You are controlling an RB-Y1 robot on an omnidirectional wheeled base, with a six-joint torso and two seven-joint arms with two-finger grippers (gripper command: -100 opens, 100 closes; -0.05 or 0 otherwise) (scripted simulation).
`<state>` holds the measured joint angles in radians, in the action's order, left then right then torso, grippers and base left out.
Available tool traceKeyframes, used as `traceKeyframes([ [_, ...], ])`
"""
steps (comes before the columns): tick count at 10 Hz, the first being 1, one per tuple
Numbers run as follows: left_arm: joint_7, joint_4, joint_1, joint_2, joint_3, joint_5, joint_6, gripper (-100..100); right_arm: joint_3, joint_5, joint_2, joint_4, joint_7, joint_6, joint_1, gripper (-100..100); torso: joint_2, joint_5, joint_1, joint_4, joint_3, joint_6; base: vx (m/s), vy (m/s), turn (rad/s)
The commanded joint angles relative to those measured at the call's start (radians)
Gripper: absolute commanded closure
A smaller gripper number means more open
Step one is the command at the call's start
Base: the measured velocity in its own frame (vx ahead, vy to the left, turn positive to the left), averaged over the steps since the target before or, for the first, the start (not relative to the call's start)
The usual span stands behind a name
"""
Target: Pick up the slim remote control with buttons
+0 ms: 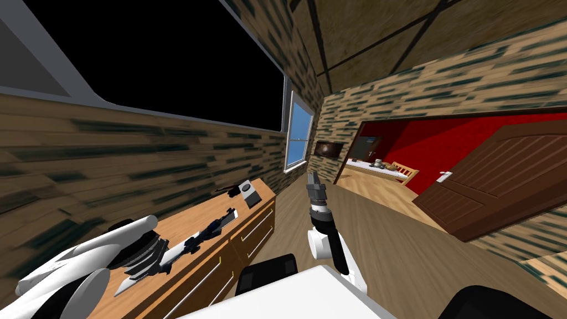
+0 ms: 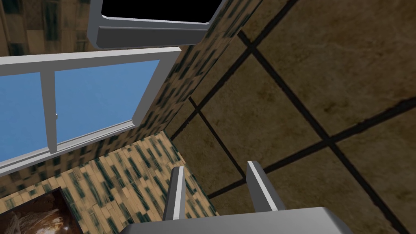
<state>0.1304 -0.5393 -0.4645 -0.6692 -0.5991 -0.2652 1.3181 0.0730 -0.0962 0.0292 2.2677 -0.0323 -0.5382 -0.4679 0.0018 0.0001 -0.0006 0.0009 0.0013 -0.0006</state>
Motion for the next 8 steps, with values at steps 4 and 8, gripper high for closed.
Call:
traceKeyframes([
  [4, 0.015, 0.075, -0.077, -0.005, -0.073, 0.1, -0.007, 100, 0.0, 0.0, 0.0, 0.0, 0.0, 0.0, 0.0, 0, 0.0, 0.0, -0.001, 0.0, 0.0, 0.0, -0.034, 0.003, -0.003],
  [8, 0.021, 0.107, -0.109, -0.007, -0.102, 0.14, -0.01, 0, 0.0, 0.0, 0.0, 0.0, 0.0, 0.0, 0.0, 0, -0.001, 0.0, -0.001, 0.0, 0.0, 0.0, -0.021, 0.002, -0.006],
])
